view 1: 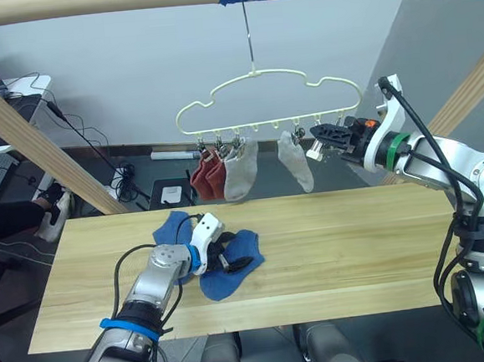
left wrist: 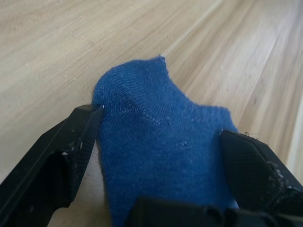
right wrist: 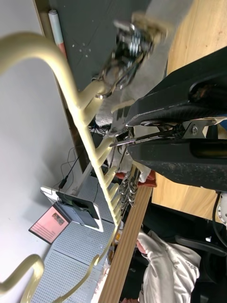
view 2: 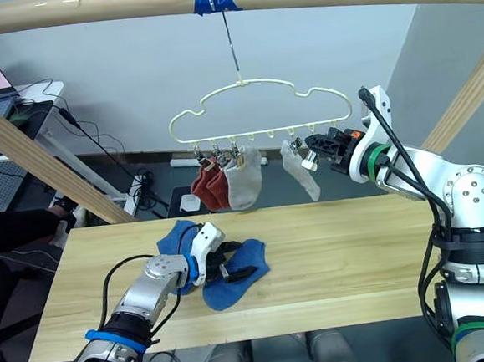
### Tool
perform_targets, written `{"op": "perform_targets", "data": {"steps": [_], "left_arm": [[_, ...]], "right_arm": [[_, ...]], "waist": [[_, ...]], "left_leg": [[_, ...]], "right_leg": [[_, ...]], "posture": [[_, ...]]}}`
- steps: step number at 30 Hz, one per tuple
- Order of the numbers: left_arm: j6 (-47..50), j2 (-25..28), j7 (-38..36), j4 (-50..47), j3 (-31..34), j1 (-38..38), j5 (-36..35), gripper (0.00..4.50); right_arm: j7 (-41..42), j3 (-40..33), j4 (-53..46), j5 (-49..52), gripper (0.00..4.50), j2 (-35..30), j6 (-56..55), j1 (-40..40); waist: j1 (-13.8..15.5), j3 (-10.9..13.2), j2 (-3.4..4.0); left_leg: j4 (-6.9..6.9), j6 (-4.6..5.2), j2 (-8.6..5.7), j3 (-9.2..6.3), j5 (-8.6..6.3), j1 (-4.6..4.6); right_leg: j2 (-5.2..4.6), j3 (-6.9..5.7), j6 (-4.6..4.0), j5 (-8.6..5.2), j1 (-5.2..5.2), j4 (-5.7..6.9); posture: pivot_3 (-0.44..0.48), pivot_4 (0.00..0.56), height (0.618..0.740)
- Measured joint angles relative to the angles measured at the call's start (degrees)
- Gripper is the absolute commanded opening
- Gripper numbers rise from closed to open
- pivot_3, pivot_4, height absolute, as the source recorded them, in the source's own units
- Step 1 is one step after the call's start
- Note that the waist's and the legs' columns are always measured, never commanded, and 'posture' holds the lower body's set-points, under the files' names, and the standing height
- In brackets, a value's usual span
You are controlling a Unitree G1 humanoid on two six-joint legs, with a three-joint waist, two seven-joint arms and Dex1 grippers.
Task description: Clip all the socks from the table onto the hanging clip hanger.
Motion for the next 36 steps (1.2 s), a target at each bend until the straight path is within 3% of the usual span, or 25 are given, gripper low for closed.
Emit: {"op": "perform_targets", "data": {"steps": [13, 20, 26, 36], "left_arm": [[-3.7, -0.5, -0.6, 0.9, 0.0, 1.2, 1.2, 1.81], [-5.1, -0.5, -2.3, 0.4, 0.3, 2.3, 0.6, 0.03], [-4.9, -0.7, -4.4, -2.9, 1.8, 3.8, -2.6, 0.03], [11.3, -0.4, -10.2, -27.0, 7.9, 3.5, -20.2, 0.03]], "right_arm": [[-0.5, 0.0, 0.0, 0.6, 0.16, 0.0, -0.4, 0.3], [0.1, 0.0, 0.1, 0.3, 0.16, 0.0, -0.4, 0.3], [0.6, 0.1, 0.5, -0.4, 0.16, 0.0, -0.4, 0.2], [7.2, -0.2, 4.0, 5.5, 0.16, -4.3, 2.9, 0.2]], "waist": [[0.0, 0.0, 0.00], [0.0, 0.0, 0.00], [0.0, 0.0, 0.00], [0.0, 0.0, 0.00]], "left_leg": [[0.04, 0.01, 0.00, -0.01, 0.01, 0.03], [0.04, 0.01, 0.00, -0.01, 0.01, 0.02], [0.04, 0.01, 0.00, -0.02, 0.01, 0.02], [0.04, 0.01, 0.00, -0.04, 0.01, 0.00]], "right_leg": [[0.00, -0.01, 0.00, 0.00, 0.01, 0.10], [0.00, -0.02, 0.00, 0.00, 0.01, 0.09], [0.00, -0.03, 0.00, 0.00, 0.01, 0.10], [0.01, -0.05, 0.01, 0.00, 0.01, 0.07]], "posture": [[-0.120, 0.237, 0.740], [-0.109, 0.233, 0.740], [-0.107, 0.227, 0.740], [-0.095, 0.214, 0.740]]}}
